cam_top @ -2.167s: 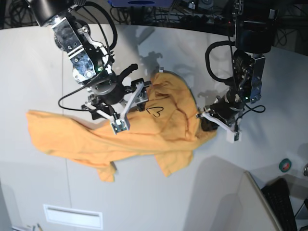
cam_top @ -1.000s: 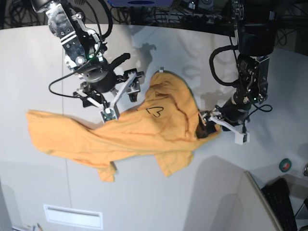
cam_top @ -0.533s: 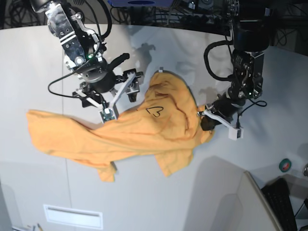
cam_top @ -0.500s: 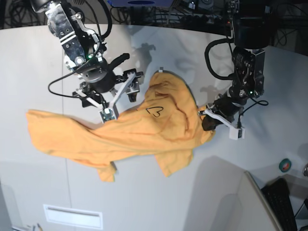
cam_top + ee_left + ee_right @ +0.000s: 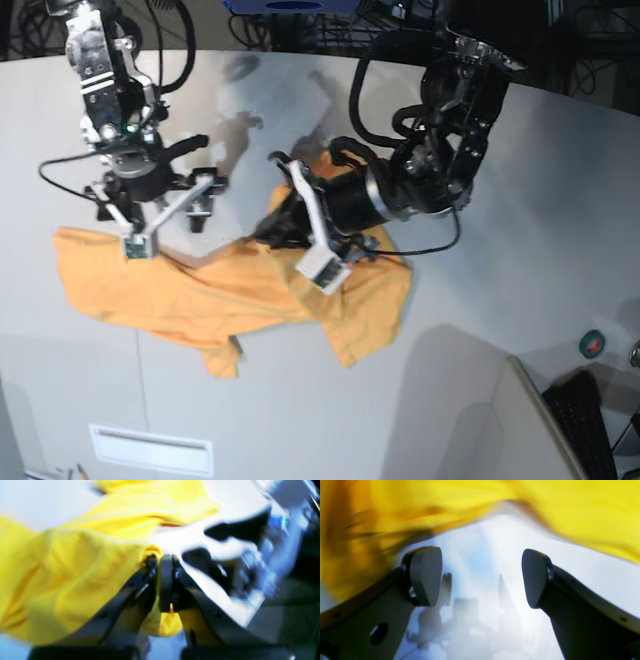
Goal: Layout the t-shirt on the table in an organized manner, then fold the t-shirt properly
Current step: 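Sweep the left gripper across the shirt toward the right gripper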
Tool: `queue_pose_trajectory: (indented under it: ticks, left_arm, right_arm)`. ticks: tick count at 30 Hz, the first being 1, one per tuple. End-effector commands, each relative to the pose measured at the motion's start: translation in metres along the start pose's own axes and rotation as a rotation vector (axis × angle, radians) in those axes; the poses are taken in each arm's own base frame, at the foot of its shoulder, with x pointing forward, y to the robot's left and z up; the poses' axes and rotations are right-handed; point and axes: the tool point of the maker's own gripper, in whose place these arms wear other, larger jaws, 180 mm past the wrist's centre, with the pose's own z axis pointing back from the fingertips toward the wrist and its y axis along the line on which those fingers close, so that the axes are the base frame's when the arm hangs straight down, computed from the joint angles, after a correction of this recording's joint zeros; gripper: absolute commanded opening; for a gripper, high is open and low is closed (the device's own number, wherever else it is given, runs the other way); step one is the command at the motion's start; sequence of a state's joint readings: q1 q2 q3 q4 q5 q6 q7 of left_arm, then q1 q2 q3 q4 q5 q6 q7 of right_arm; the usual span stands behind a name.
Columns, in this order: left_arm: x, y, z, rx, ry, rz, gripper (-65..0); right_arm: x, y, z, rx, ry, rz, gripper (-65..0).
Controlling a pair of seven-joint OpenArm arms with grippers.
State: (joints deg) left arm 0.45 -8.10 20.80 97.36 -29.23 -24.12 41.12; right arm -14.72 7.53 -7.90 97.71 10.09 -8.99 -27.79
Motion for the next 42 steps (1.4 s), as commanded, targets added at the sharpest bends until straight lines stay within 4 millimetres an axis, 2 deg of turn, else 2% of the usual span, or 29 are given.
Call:
queue_pose_trajectory:
  ticks: [1,4,8,11,14,17,18,21,23,24,26,27,30,31,32,33,34,36,37,38,41,42]
  left_arm:
    - [0.031,-0.02,-0.009,-0.059,-0.082,-0.035,-65.0]
    - [0.049,-0.054,-0.043,-0.155,-0.089,-0.04,-65.0]
    - [0.067,-0.082,-0.088,-0.238,-0.07,-0.004,-65.0]
    - [0.074,-0.085,-0.11,-0.266,-0.038,-0.04,-65.0]
    - [0.092,-0.115,-0.124,-0.376,-0.128,-0.057,-65.0]
    - [0.084,-0.116,-0.137,-0.412,-0.105,-0.011,-65.0]
    - [0.079,-0.114,-0.14,-0.418,-0.092,0.018,-60.2]
    - [0.062,-0.109,-0.146,-0.41,-0.061,0.068,-21.1]
    - [0.058,-0.107,-0.147,-0.403,-0.062,0.078,-1.3]
    - [0.058,-0.107,-0.148,-0.402,-0.065,0.083,0.0]
    - [0.061,-0.107,-0.146,-0.401,-0.092,0.11,0.0]
    - [0.064,-0.099,-0.142,-0.388,-0.109,0.118,0.0]
    - [0.064,-0.053,-0.127,-0.302,-0.146,0.164,0.0]
    - [0.063,-0.035,-0.122,-0.266,-0.157,0.178,-5.3]
    - [0.064,-0.013,-0.115,-0.221,-0.172,0.197,-13.0]
    - [0.06,0.013,-0.108,-0.169,-0.177,0.219,-22.9]
    - [0.056,0.032,-0.103,-0.126,-0.177,0.237,-32.7]
    - [0.044,0.073,-0.093,-0.029,-0.159,0.258,-59.7]
    - [0.034,0.087,-0.091,0.022,-0.139,0.259,-65.0]
    - [0.025,0.105,-0.089,0.091,-0.113,0.249,-65.0]
    - [0.001,0.14,-0.084,0.277,-0.045,0.134,-65.0]
    - [-0.005,0.144,-0.087,0.322,-0.046,0.089,-65.0]
  right_arm:
    - [0.008,-0.019,0.005,-0.044,-0.049,-0.02,-20.6]
    - [-0.003,-0.082,0.019,-0.2,-0.074,-0.085,-20.6]
    - [-0.026,-0.138,0.041,-0.342,-0.048,-0.131,-20.6]
    - [-0.039,-0.16,0.054,-0.404,-0.035,-0.149,-20.6]
    - [-0.046,-0.176,0.064,-0.448,-0.026,-0.162,-20.6]
    - [-0.046,-0.183,0.067,-0.468,-0.031,-0.168,-20.4]
    - [-0.045,-0.183,0.067,-0.468,-0.032,-0.169,-20.4]
    - [-0.046,-0.179,0.065,-0.462,-0.032,-0.179,-20.4]
    - [-0.047,-0.174,0.064,-0.456,-0.033,-0.198,-20.4]
    - [-0.046,-0.172,0.063,-0.453,-0.036,-0.204,-20.4]
    - [-0.045,-0.169,0.061,-0.448,-0.04,-0.213,-20.4]
    - [-0.046,-0.167,0.06,-0.446,-0.039,-0.22,-20.4]
    - [-0.048,-0.146,0.053,-0.389,-0.03,-0.218,-20.4]
    - [-0.046,-0.133,0.048,-0.342,-0.028,-0.197,-20.4]
    - [-0.045,-0.119,0.044,-0.283,-0.024,-0.171,-21.2]
    - [-0.045,-0.102,0.04,-0.216,-0.02,-0.143,-24.9]
    - [-0.045,-0.088,0.037,-0.16,-0.017,-0.12,-30.5]
    - [-0.044,-0.054,0.03,-0.028,-0.01,-0.063,-50.3]
    - [-0.038,-0.042,0.027,0.016,-0.02,-0.041,-60.5]
    - [-0.036,-0.031,0.024,0.052,-0.024,-0.03,-65.0]
    - [-0.038,-0.017,0.009,0.083,0.021,-0.026,-65.0]
    - [-0.041,-0.013,0.003,0.095,0.043,-0.023,-65.0]
